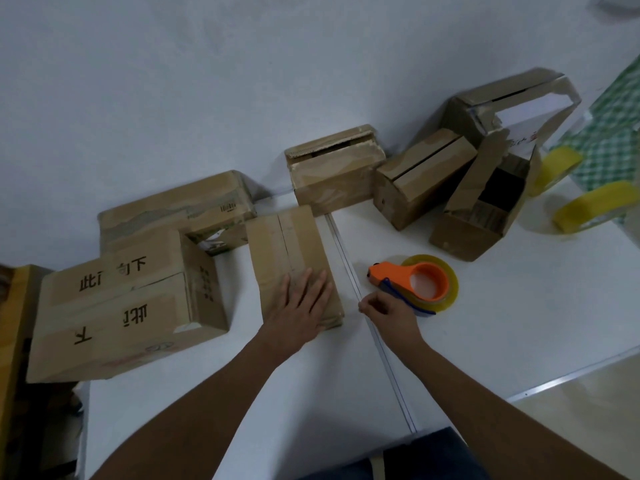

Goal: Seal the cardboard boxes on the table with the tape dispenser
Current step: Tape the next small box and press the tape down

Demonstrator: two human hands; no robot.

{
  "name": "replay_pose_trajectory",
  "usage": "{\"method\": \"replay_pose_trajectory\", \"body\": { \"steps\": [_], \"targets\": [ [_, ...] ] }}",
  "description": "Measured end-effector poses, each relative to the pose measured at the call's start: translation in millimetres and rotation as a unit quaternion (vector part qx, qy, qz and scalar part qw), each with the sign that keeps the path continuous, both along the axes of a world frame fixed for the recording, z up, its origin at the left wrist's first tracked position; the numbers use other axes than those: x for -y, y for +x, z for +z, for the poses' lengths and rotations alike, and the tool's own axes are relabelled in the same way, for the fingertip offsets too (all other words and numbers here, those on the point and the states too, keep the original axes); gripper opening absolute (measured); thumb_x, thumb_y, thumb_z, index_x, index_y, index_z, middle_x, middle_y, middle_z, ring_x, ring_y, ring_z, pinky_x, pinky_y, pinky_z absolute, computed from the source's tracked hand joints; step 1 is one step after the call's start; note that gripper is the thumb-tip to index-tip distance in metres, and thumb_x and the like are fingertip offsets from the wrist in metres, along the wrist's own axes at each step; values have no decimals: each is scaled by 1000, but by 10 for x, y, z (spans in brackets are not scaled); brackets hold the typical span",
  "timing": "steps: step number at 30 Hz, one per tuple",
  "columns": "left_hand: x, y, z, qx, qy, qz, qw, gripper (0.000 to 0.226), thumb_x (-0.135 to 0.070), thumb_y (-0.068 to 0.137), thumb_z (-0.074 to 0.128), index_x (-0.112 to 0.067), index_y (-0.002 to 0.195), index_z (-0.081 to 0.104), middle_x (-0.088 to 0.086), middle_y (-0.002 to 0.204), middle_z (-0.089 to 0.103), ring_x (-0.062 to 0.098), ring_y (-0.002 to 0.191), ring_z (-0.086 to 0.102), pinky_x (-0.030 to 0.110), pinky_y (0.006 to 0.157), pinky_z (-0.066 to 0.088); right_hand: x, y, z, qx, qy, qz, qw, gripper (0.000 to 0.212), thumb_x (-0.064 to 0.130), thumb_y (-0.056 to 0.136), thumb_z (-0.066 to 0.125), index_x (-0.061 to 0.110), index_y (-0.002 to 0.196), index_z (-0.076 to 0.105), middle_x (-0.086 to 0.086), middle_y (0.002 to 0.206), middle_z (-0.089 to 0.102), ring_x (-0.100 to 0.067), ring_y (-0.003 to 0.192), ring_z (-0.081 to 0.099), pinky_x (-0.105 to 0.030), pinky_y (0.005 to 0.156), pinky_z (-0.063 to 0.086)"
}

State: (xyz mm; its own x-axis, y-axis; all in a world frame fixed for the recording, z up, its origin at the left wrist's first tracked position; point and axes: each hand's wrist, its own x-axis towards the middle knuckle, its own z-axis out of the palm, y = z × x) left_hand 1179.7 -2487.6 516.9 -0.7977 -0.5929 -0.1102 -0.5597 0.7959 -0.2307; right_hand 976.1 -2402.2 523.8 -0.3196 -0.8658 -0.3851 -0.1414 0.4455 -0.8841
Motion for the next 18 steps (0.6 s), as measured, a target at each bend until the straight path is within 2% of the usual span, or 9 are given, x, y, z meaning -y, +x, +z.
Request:
{"method": "replay_pose_trajectory", "body": {
  "steps": [2, 4, 6, 7, 9, 11, 14, 18],
  "targets": [
    [-13, 9, 42, 8, -4, 2, 1000, 94, -65, 74, 70, -10, 147, 45, 13, 154, 40, 38, 140, 39, 59, 105, 40, -6, 13, -8, -9, -16, -2, 1000, 9, 14, 91, 65, 12, 82, 65, 2, 81, 66, -5, 79, 61, -13, 72, 46],
    [-34, -16, 84, -21, 29, 15, 999, 100, -75, 72, 64, -10, 146, 46, 12, 154, 40, 38, 141, 37, 61, 108, 36, -18, 22, -23, -8, -26, -1, 1000, 9, 10, 92, 63, 11, 83, 64, 0, 82, 67, -3, 79, 62, -10, 70, 45],
    [-55, -84, 116, -91, 60, 55, 993, 88, -77, 78, 55, -12, 138, 55, 9, 148, 49, 35, 138, 42, 61, 108, 36, -23, 33, -36, -8, -35, 0, 999, 10, 8, 93, 61, 10, 84, 64, 0, 82, 68, -1, 78, 63, -8, 69, 45],
    [-64, -135, 132, -115, 63, 75, 989, 81, -75, 79, 57, -13, 132, 60, 8, 142, 53, 35, 135, 46, 61, 106, 37, -23, 39, -44, -7, -38, -2, 999, 10, 8, 93, 60, 10, 84, 64, 0, 82, 68, 0, 78, 63, -8, 69, 46],
    [-79, -228, 151, -106, 53, 87, 989, 75, -70, 71, 71, -13, 121, 68, 9, 132, 62, 35, 125, 56, 61, 99, 44, -19, 52, -69, -6, -37, -6, 999, 10, 9, 94, 60, 12, 84, 63, 2, 80, 67, 1, 77, 64, -11, 71, 47],
    [-79, -269, 164, -78, 45, 83, 992, 81, -69, 60, 80, -13, 118, 70, 10, 126, 65, 35, 119, 61, 61, 93, 49, -18, 58, -96, -8, -39, -6, 999, 12, 10, 94, 60, 15, 83, 62, 3, 80, 67, 0, 78, 64, -13, 71, 49],
    [-34, -192, 153, -103, 67, 67, 990, 88, -71, 61, 78, -13, 126, 65, 9, 132, 61, 35, 125, 56, 62, 97, 46, -10, 48, -124, -5, -45, 1, 999, 14, 10, 95, 58, 17, 83, 62, 4, 80, 66, -2, 79, 63, -14, 71, 48],
    [59, 34, 128, -128, 86, 5, 988, 82, -72, 85, 49, -18, 146, 47, 5, 151, 44, 30, 142, 38, 56, 113, 30, 39, 103, -170, -22, -53, -1, 998, 15, 10, 95, 57, 19, 83, 59, 6, 81, 64, -6, 80, 62, -20, 70, 48]
  ]
}}
